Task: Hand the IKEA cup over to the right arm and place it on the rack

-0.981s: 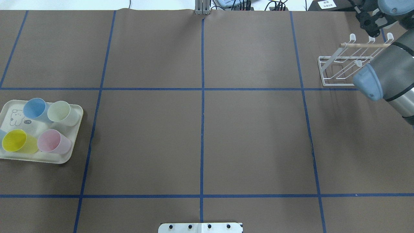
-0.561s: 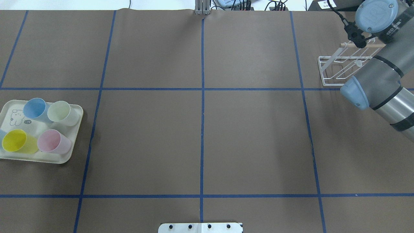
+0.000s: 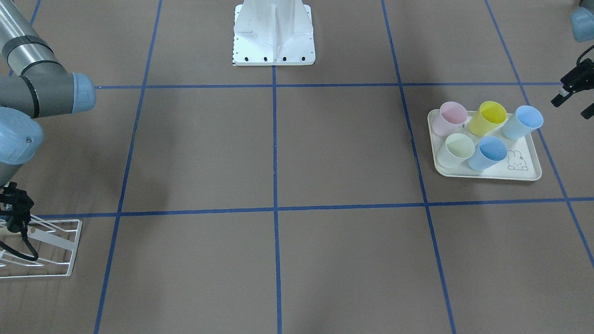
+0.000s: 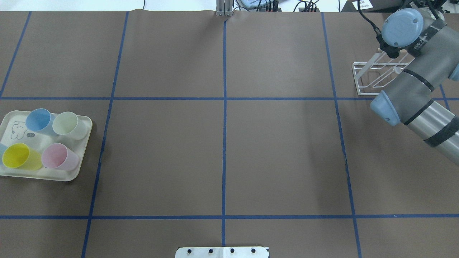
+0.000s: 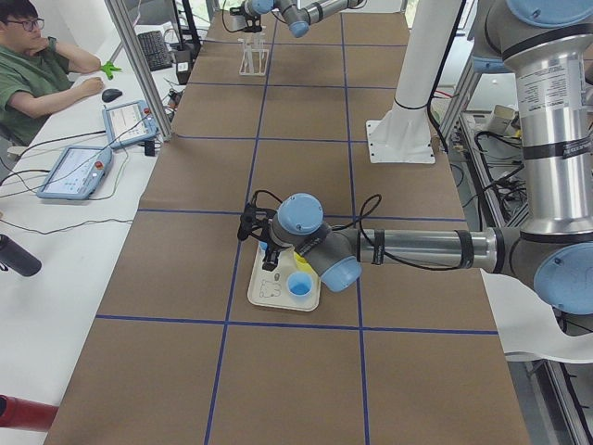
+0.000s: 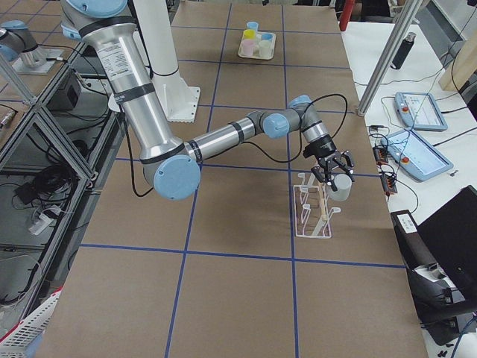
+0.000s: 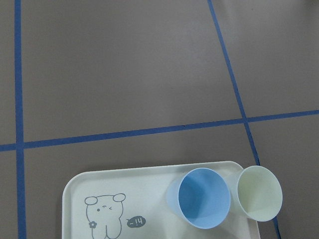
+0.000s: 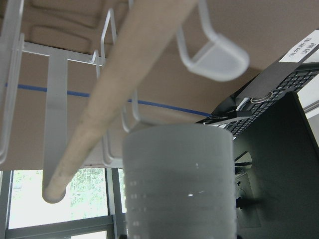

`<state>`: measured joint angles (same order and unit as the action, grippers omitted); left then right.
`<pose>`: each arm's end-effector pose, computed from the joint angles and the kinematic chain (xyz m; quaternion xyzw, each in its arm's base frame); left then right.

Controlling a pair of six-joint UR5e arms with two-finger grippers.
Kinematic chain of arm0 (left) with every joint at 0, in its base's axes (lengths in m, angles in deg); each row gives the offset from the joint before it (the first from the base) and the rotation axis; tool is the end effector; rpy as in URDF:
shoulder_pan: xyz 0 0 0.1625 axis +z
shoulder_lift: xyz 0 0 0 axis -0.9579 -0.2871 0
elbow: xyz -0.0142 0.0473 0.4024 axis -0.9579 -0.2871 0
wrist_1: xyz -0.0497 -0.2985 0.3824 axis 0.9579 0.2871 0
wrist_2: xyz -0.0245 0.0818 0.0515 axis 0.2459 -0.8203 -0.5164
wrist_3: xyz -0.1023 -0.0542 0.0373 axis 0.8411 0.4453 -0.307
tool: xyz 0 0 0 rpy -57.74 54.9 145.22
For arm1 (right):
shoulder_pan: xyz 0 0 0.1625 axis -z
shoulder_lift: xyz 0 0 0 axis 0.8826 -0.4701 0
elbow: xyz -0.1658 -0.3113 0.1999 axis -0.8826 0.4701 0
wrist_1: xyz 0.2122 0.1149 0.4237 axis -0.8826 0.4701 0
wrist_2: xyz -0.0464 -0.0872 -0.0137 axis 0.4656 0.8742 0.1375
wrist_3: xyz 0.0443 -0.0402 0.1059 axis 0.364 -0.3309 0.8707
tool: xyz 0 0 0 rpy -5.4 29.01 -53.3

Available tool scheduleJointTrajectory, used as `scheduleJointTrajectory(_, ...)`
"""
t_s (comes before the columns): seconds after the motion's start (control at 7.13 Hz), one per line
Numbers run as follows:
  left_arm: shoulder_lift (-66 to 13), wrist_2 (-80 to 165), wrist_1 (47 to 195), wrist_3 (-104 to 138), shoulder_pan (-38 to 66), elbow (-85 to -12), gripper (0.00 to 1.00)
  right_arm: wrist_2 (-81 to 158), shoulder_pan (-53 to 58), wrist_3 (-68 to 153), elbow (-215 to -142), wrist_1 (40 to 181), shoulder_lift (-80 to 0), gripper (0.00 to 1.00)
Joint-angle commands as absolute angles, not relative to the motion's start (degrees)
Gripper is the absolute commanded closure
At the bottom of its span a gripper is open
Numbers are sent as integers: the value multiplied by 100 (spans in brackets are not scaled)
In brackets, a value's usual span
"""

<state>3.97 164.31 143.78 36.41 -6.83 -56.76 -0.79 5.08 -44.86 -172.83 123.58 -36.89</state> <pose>0.0525 -0.5111 0.5507 0.1805 0.5159 0.0043 0.8374 -0.2410 -0.7169 0.4360 0.0858 0.2780 -0.7265 0.6226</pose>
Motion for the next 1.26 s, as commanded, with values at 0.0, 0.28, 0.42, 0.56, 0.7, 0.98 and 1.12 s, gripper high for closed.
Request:
scheduleJointTrajectory(0.0, 390, 16435, 14378, 3650, -684, -5675, 0, -35, 579, -4384, -17233, 12295, -3707, 75)
scheduleJointTrajectory(0.28, 381, 16427, 14378, 3676, -675, -5675, 0, 105, 623, -4313, -17242, 12295, -3769, 73)
scheduleJointTrajectory(0.42, 381, 16427, 14378, 3685, -675, -5675, 0, 158, 641, -4278, -17233, 12304, -3786, 72)
scheduleJointTrajectory(0.56, 381, 16435, 14378, 3694, -675, -5675, 0, 193, 720, -4156, -17233, 12304, -3813, 71)
scheduleJointTrajectory(0.7, 381, 16436, 14370, 3694, -675, -5675, 0, 202, 755, -4111, -17233, 12304, -3821, 71)
scheduleJointTrajectory(0.98, 372, 16427, 14370, 3694, -675, -5675, 0, 211, 817, -4049, -17224, 12313, -3900, 69)
scheduleJointTrajectory(1.12, 363, 16427, 14370, 3694, -675, -5657, 0, 324, 887, -3927, -17181, 12313, -3918, 64)
